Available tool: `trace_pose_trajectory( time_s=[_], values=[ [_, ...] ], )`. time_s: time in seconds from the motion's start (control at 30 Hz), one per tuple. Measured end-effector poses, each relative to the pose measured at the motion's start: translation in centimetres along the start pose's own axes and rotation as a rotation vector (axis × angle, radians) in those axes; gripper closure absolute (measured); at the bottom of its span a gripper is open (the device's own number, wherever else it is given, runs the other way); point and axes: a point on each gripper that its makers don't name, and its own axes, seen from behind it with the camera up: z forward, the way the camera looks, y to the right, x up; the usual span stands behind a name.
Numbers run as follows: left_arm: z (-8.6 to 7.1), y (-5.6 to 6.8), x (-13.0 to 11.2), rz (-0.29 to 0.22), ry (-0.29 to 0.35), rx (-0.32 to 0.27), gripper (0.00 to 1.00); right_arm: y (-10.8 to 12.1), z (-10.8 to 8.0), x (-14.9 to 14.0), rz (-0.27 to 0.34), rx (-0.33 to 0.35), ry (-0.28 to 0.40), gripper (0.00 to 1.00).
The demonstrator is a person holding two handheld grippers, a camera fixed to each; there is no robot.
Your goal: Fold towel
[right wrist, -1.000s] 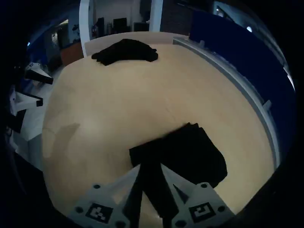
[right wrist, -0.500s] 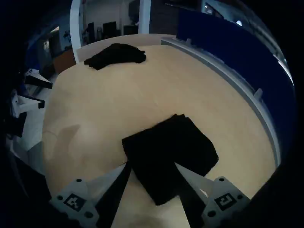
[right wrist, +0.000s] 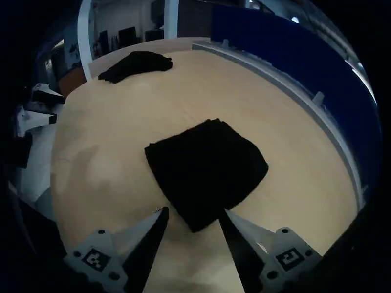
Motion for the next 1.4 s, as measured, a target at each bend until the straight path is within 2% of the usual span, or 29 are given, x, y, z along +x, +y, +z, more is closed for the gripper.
trace_pose_trajectory(
  time_s=[0.27, 0.57, 0.83, 1.17, 1.4],
  values=[
    [0.1, 0.4, 0.1, 0.0, 0.001, -0.005, 0.06, 0.0, 0.0, -1.6, 0.013, 0.003, -0.019, 0.24],
    [0.0, 0.3, -0.1, -0.004, 0.002, -0.002, 0.06, -0.7, 0.6, -2.6, 0.032, 0.02, -0.03, 0.49],
    [-0.1, 0.2, -0.1, -0.011, 0.003, 0.0, 0.06, -0.7, 0.8, -3.0, 0.04, 0.019, -0.033, 0.56],
    [-0.1, 0.5, 0.0, -0.007, 0.004, -0.001, 0.06, -0.3, 1.1, -2.8, 0.057, 0.005, -0.031, 0.95],
    [-0.1, 0.4, 0.0, -0.006, 0.005, 0.001, 0.06, -0.2, 0.8, -2.6, 0.052, 0.006, -0.016, 0.97]
  ],
)
